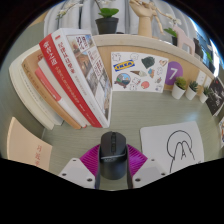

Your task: Arrange mouse

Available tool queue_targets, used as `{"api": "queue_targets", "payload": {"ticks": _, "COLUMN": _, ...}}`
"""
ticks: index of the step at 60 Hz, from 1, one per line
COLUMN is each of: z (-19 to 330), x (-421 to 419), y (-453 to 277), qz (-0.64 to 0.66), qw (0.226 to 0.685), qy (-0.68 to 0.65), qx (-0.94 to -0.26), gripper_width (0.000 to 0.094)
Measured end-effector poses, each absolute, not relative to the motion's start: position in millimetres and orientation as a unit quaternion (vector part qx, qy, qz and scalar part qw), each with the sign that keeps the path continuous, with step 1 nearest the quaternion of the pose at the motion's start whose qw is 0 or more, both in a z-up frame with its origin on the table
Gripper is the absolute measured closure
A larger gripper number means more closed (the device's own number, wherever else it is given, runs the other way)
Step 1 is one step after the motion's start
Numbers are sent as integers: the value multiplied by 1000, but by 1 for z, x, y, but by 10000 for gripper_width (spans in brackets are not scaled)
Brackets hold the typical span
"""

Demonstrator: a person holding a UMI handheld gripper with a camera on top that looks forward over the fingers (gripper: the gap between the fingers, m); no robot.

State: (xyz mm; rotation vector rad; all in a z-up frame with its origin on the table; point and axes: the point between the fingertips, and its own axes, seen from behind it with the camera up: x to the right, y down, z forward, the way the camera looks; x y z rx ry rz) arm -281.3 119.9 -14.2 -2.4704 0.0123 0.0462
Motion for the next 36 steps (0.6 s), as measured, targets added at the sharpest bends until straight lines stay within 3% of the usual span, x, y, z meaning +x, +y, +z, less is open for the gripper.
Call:
{"api": "queue_targets", "payload": {"ticks": 5, "z": 14, "x": -276, "y": 121, "qz": 20, "qw": 342, "qy": -11, "qx": -939, "gripper_width": 566}}
{"api": "queue_targets", "payload": {"ticks": 17, "z": 159, "x": -218, "y": 134, "qz": -13, "qw": 456, "qy": -34, "qx": -889, "gripper_width": 565}}
{"api": "queue_targets", "payload": {"ticks": 22, "z": 194, "x": -180, "y": 140, "qz": -25, "qw": 488, "qy": -34, "qx": -872, "gripper_width": 567}}
{"api": "queue_targets", "payload": {"ticks": 27, "z": 182, "x": -143, "y": 144, "qz": -23, "qw": 481, "qy": -30, "qx": -876, "gripper_width": 569}}
{"api": "queue_targets", "payload": {"ticks": 36, "z": 99, "x": -92, "y": 130, "qz": -21, "qw": 409, "qy": -37, "qx": -912, "gripper_width": 570}}
